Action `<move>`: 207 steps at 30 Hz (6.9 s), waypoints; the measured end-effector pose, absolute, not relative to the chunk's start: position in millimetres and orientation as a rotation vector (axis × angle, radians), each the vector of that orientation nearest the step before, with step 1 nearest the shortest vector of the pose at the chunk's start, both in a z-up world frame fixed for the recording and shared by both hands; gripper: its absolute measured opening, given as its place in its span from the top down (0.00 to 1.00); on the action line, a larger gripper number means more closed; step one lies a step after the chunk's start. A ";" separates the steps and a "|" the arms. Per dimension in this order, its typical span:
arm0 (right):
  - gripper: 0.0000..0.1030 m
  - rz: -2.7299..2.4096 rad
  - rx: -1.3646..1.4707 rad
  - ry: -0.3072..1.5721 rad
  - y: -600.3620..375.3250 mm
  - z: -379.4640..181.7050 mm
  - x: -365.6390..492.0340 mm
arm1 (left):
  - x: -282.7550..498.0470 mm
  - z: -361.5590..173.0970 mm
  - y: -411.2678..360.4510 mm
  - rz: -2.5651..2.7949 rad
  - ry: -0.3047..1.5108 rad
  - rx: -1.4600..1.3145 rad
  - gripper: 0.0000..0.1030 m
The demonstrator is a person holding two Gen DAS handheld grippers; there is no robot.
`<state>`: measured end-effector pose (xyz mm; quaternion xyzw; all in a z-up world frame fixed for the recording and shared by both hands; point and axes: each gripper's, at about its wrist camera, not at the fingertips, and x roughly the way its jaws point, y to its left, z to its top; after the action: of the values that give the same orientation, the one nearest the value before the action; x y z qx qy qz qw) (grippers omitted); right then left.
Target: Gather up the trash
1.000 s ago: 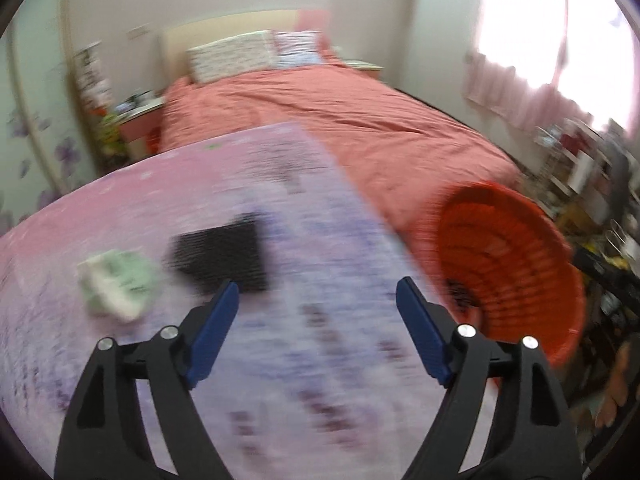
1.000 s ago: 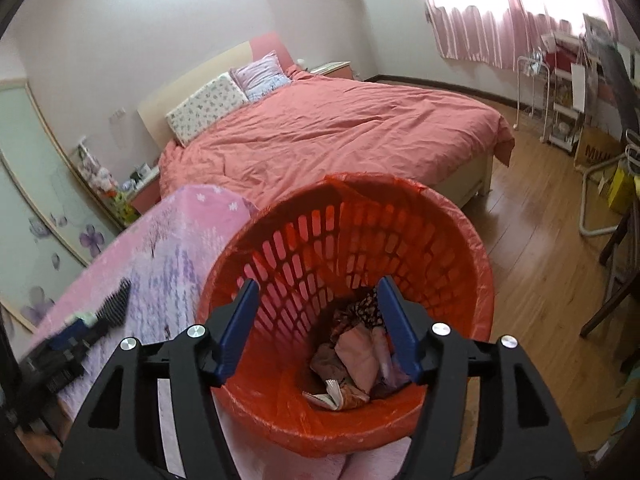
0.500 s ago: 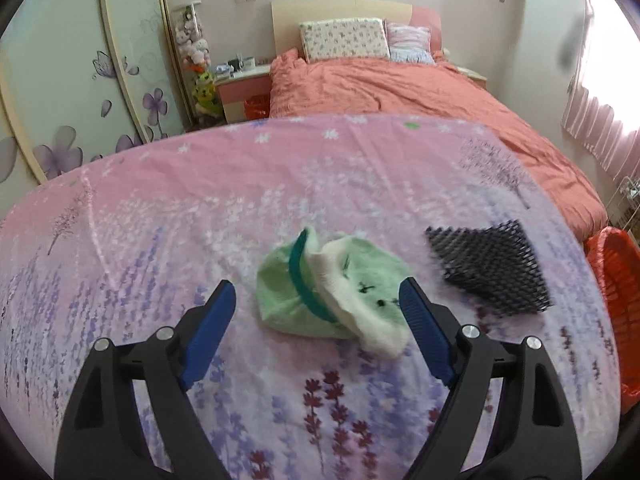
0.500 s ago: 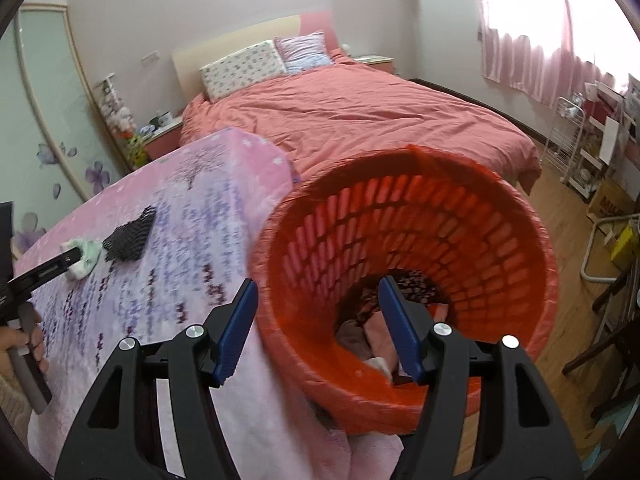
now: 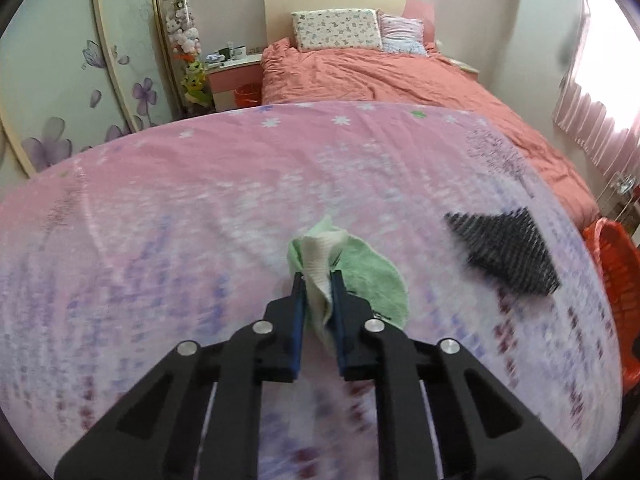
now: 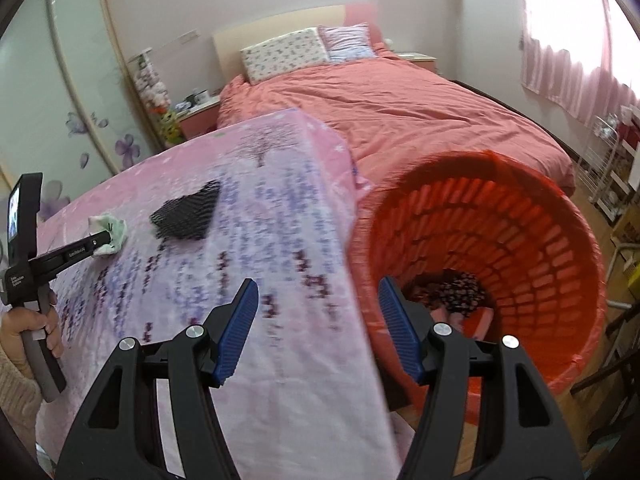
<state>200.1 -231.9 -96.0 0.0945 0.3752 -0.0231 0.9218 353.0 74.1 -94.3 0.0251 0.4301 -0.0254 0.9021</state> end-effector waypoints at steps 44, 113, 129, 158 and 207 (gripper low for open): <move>0.83 0.090 0.094 0.852 -128.7 -117.2 250.4 | 315.4 -99.6 148.5 0.049 0.889 -0.008 0.57; 0.89 0.036 0.229 0.574 -218.9 -29.4 147.0 | 218.9 13.5 32.9 -0.247 0.672 0.025 0.91; 0.89 -0.174 0.353 0.511 -338.4 -37.3 129.7 | 207.0 23.1 -133.7 -0.592 0.640 0.071 0.91; 0.02 -0.382 0.249 0.449 -331.6 -32.3 92.1 | 194.1 -10.4 -90.7 -0.348 0.629 0.103 0.06; 0.02 -0.580 0.077 0.538 -200.6 -37.2 -3.9 | 19.7 -2.0 44.7 0.014 0.523 0.020 0.04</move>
<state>-3.9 -200.6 -37.2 0.0374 0.2620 -0.2826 0.9220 19.7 44.7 -2.0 0.0099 0.2586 0.0068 0.9659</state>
